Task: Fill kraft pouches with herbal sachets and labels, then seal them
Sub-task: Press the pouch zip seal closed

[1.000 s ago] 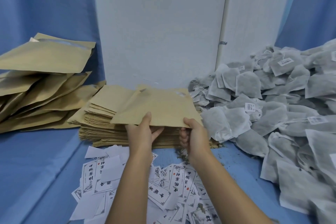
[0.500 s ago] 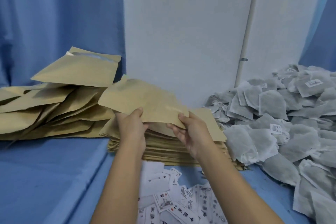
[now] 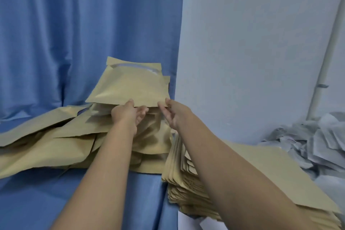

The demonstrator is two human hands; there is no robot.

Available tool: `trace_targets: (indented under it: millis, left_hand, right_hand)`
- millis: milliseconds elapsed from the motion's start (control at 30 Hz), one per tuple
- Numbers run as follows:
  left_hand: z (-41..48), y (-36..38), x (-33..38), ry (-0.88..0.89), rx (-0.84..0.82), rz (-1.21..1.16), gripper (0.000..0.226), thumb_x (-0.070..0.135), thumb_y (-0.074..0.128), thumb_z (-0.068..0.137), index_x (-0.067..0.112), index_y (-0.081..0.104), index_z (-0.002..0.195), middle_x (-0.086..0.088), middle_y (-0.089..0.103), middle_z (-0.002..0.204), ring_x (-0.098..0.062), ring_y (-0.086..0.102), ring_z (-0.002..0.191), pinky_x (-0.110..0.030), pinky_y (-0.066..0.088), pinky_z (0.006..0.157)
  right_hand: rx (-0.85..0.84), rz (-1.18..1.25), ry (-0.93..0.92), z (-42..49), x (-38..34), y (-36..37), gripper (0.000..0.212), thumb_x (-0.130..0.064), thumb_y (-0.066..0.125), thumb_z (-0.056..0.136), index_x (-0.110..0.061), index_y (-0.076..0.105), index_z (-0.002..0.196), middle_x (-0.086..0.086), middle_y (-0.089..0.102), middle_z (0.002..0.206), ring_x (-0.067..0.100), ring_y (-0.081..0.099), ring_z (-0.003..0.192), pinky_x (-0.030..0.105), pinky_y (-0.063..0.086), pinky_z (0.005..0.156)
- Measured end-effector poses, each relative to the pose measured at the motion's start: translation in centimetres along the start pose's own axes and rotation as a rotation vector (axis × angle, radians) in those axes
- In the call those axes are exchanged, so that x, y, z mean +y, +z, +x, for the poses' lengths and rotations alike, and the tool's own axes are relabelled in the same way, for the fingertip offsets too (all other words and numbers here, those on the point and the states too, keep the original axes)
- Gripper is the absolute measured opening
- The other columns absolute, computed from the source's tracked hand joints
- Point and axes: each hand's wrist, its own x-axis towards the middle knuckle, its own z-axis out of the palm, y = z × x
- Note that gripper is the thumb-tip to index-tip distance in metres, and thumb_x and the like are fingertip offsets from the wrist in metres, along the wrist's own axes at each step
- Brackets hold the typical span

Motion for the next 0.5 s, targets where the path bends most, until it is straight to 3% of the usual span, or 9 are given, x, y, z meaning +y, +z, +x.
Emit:
trace_targets:
  millis: [67,167,267,367,433,500]
  left_hand:
    - [1.9,-0.6,0.3,-0.015,-0.023,-0.082,0.014,0.009,0.036,0.103,0.005,0.039,0.116,-0.016,0.055,0.071,-0.009,0.055,0.032,-0.014,0.044,0.037]
    - [4.2,-1.5,1.2,-0.055,-0.058,-0.154,0.011,0.003,0.031,0.103,0.005,0.039,0.110,-0.013,0.050,0.075,-0.006,0.052,0.029,-0.012,0.040,0.035]
    - [6.2,-2.4,1.8,-0.112,-0.063,-0.111,0.019,0.000,0.030,0.102,0.002,0.044,0.113,-0.010,0.046,0.075,-0.003,0.044,0.026,-0.009,0.032,0.033]
    - [6.5,-2.7,2.1,-0.155,-0.099,-0.123,0.034,0.001,0.031,0.102,-0.003,0.038,0.135,-0.008,0.046,0.076,-0.005,0.044,0.046,-0.009,0.032,0.034]
    - [6.1,-2.8,2.5,-0.167,-0.121,-0.219,0.035,0.002,0.036,0.101,-0.003,0.038,0.135,-0.011,0.051,0.084,-0.009,0.048,0.060,-0.009,0.040,0.038]
    - [5.6,-2.8,3.0,-0.152,-0.111,-0.380,0.035,0.002,0.045,0.098,-0.003,0.042,0.132,-0.014,0.057,0.106,-0.019,0.061,0.079,-0.016,0.054,0.052]
  right_hand:
    - [0.007,0.036,-0.028,0.9,0.4,0.5,0.033,0.004,0.058,0.090,0.006,0.052,0.123,0.017,0.061,0.122,0.022,0.066,0.063,0.021,0.056,0.051]
    - [0.082,-0.067,-0.118,1.6,0.8,1.1,0.025,0.002,0.061,0.088,0.004,0.059,0.113,0.013,0.065,0.108,0.017,0.064,0.061,0.020,0.055,0.051]
    - [0.280,-0.409,-0.280,2.6,1.7,1.1,0.028,-0.010,0.065,0.086,-0.005,0.061,0.113,0.012,0.059,0.117,0.025,0.059,0.087,0.039,0.055,0.085]
    - [0.246,-0.509,-0.340,2.6,3.0,1.1,0.030,-0.009,0.062,0.088,-0.010,0.063,0.118,0.008,0.060,0.124,0.026,0.058,0.110,0.037,0.048,0.098]
    - [0.218,-0.512,-0.375,2.7,3.8,1.3,0.028,-0.008,0.059,0.091,-0.011,0.065,0.119,0.004,0.063,0.123,0.023,0.057,0.114,0.028,0.044,0.099]
    - [0.149,-0.550,-0.407,2.6,4.0,2.2,0.026,-0.010,0.052,0.096,-0.010,0.065,0.118,0.002,0.063,0.120,0.020,0.055,0.114,0.021,0.042,0.096]
